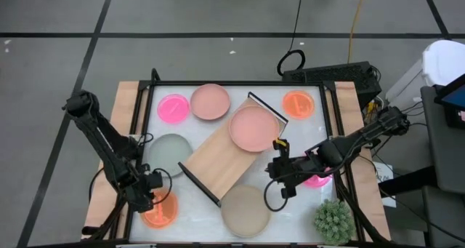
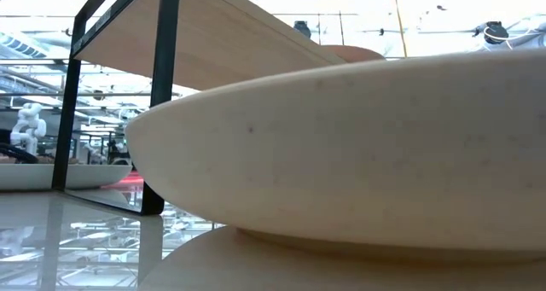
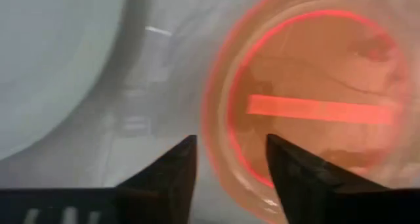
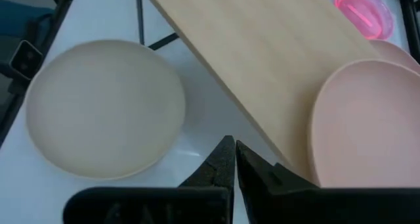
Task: Place and stack plates onto a shelf
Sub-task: Put bottom small orange plate on the shelf
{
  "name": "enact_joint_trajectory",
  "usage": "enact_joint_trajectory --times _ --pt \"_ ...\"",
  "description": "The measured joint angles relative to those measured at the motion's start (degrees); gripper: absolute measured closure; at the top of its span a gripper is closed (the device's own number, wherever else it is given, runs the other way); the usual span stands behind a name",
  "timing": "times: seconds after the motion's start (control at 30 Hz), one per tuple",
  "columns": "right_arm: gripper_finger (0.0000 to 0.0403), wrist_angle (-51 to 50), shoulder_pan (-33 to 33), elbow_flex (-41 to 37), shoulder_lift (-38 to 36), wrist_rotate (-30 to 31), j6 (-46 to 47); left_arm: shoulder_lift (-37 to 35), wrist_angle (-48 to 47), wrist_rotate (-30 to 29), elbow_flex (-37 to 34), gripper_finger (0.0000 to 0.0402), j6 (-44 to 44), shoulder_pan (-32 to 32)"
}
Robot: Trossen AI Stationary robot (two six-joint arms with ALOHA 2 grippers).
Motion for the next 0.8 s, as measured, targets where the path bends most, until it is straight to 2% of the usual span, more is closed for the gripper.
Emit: enact_joint_trajectory --times 0.13,0.33,0.53,0.8 --pt "0.0403 0.01 0.74 0.02 0.00 0.00 -0.09 1.63 -2.61 -1.30 -0.02 0.0164 -2.59 -0.61" --pt "0.0403 -0.23 0.68 0.02 0.00 0.00 -0.31 2.29 0.40 -1.40 -2.55 0.0159 -4.56 -0.61" --pt "0.0403 -0.21 0.68 0.02 0.00 0.00 -0.61 1.97 5.98 -0.28 -5.96 0.0194 -4.90 -0.57" --pt "0.0403 -0.10 0.68 0.02 0.00 0.02 -0.61 1.85 5.92 -0.23 -6.08 0.0281 -4.67 -0.57"
